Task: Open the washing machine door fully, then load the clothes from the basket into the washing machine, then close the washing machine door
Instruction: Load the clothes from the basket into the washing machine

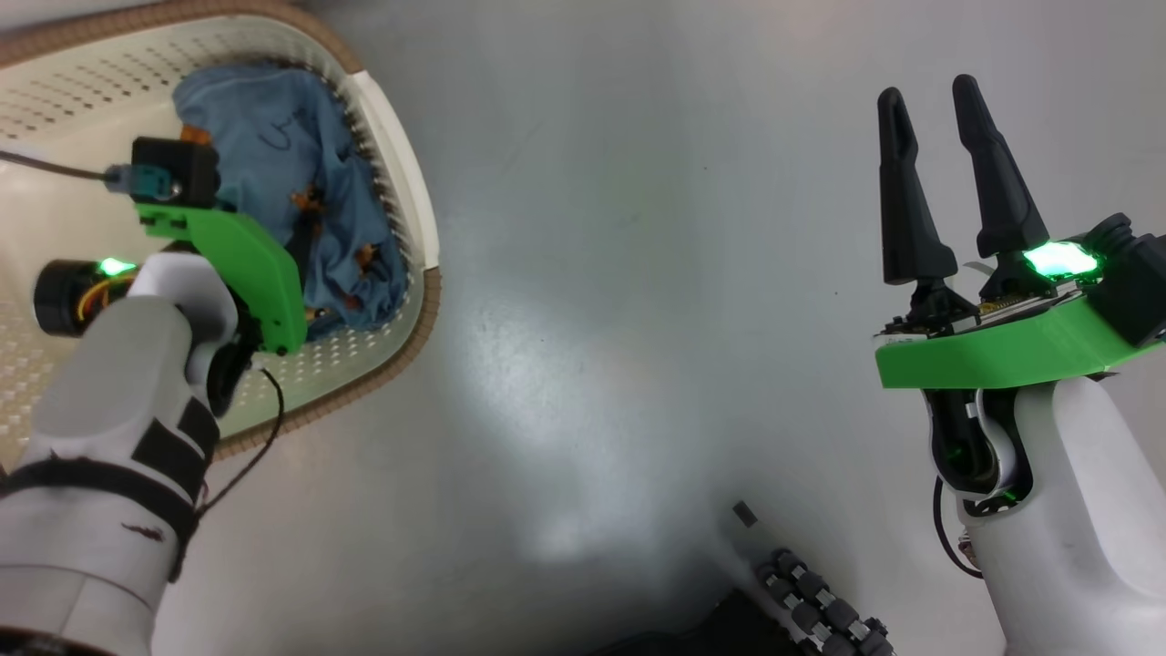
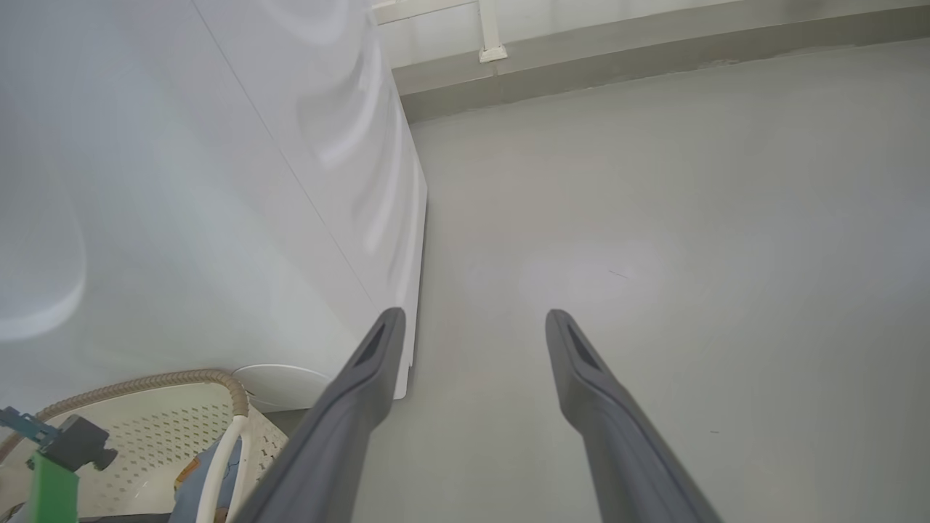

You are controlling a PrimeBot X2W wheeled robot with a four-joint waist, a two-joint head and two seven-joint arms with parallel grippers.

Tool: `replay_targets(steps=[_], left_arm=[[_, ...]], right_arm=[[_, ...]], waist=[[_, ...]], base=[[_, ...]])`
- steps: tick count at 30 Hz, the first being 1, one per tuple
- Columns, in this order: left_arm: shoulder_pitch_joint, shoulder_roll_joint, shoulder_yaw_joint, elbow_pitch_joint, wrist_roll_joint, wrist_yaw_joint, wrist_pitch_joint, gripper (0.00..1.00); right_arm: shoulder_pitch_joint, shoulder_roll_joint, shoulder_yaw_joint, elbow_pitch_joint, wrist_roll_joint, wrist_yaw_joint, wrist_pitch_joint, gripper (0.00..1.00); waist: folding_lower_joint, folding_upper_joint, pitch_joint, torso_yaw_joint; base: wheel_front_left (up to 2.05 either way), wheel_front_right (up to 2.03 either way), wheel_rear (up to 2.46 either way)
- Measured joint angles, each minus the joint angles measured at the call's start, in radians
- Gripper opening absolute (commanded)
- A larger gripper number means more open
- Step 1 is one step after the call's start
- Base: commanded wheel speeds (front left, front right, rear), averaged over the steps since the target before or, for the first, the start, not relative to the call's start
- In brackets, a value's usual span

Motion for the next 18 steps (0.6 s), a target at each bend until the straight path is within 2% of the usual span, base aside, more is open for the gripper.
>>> replay_targets(steps=[5, 9, 10, 11, 13, 18], left_arm=[[-0.044, 0.007, -0.011, 0.049, -0.025, 0.000, 0.016, 1.00], [-0.050, 0.004, -0.022, 0.052, -0.063, 0.000, 0.016, 1.00], [-0.050, 0.004, -0.030, 0.053, -0.069, 0.000, 0.016, 0.96], [-0.050, 0.006, -0.036, 0.054, -0.076, 0.000, 0.017, 0.58], [-0.048, 0.009, -0.043, 0.054, -0.089, 0.000, 0.015, 0.00], [-0.047, 0.011, -0.076, 0.032, -0.123, 0.000, -0.029, 0.00]], right_arm=[[0.000, 0.003, 0.020, -0.002, -0.023, 0.000, 0.000, 1.00], [-0.002, 0.006, 0.022, -0.007, -0.064, 0.000, 0.000, 1.00], [-0.002, 0.007, 0.023, -0.007, -0.077, 0.000, 0.000, 1.00], [-0.002, 0.009, 0.023, -0.007, -0.088, 0.000, 0.000, 1.00], [-0.002, 0.015, 0.026, -0.007, -0.101, 0.000, 0.000, 1.00], [-0.002, 0.029, 0.025, -0.007, -0.120, 0.000, 0.000, 1.00]], waist=[[0.0000, 0.0000, 0.018, -0.013], [0.0000, 0.0000, 0.025, 0.010], [0.0000, 0.0000, 0.025, 0.017], [0.0000, 0.0000, 0.026, 0.025], [0.0000, 0.0000, 0.025, 0.037], [0.0000, 0.0000, 0.016, 0.055]], base=[[0.15, 0.15, 0.15], [0.22, 0.22, 0.22], [0.17, 0.17, 0.17], [0.15, 0.15, 0.15], [0.12, 0.12, 0.12], [0.01, 0.01, 0.01]])
